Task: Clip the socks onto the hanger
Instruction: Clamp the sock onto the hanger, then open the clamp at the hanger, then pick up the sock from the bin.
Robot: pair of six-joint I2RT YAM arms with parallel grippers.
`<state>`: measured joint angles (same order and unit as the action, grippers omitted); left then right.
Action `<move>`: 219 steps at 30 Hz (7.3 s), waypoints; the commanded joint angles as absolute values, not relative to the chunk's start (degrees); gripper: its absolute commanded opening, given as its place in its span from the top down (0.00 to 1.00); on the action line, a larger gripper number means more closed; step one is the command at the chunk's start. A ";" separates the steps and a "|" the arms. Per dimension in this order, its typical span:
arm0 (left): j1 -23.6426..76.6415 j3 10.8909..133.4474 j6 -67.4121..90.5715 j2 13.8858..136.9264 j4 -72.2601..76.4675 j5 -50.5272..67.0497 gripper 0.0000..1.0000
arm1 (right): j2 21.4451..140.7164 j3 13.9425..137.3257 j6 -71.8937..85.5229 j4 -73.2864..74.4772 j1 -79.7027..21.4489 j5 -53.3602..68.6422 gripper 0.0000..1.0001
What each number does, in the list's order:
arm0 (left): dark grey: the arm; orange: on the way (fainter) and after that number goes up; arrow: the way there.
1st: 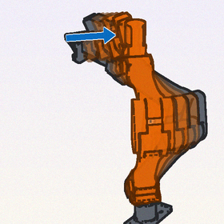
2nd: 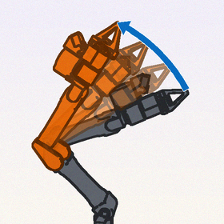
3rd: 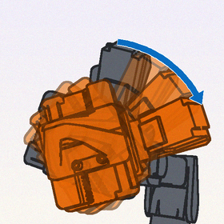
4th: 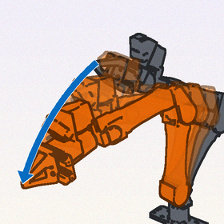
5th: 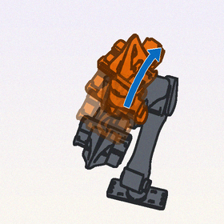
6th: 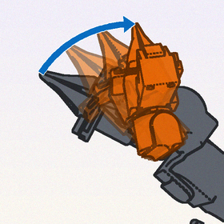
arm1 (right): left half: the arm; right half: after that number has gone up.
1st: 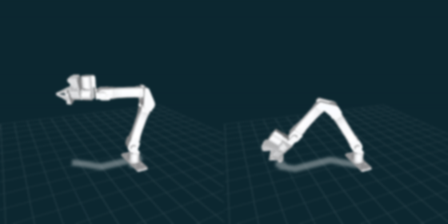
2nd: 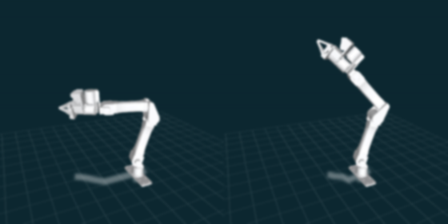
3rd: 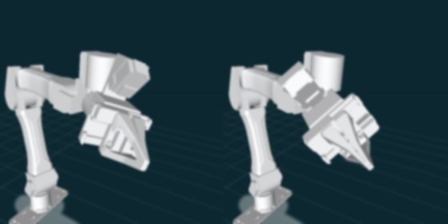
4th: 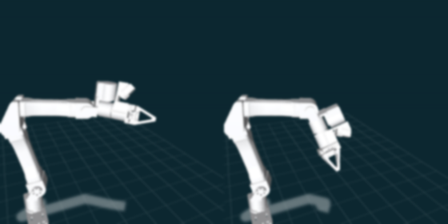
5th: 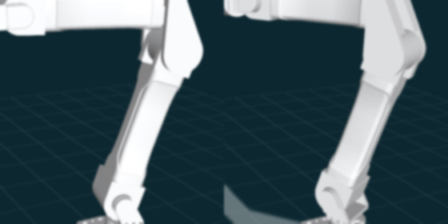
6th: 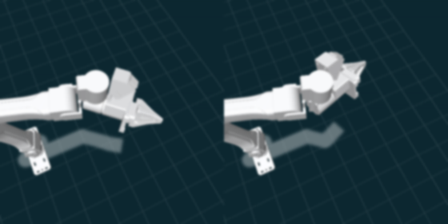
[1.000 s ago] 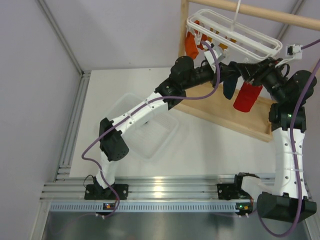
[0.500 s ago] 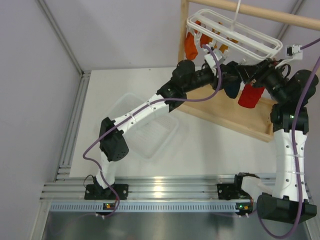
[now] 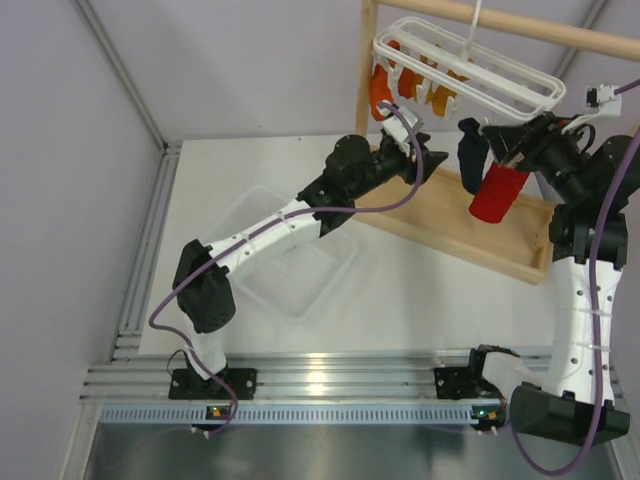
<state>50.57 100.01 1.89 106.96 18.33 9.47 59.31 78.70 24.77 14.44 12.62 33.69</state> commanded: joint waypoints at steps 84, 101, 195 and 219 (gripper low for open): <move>47.37 118.48 -1.49 116.72 20.40 25.66 0.90 | 63.72 67.76 26.55 -20.04 -9.14 10.38 0.44; 47.46 117.34 -1.84 115.67 19.51 27.25 0.57 | 65.30 69.69 24.70 -19.86 -10.02 8.88 1.00; 5.02 67.32 22.05 96.33 -24.44 22.25 1.00 | 64.42 73.74 22.33 -7.47 -8.61 15.38 1.00; 24.05 60.83 -11.94 83.32 -21.01 2.93 1.00 | 63.72 72.69 21.45 -8.00 -8.61 15.73 1.00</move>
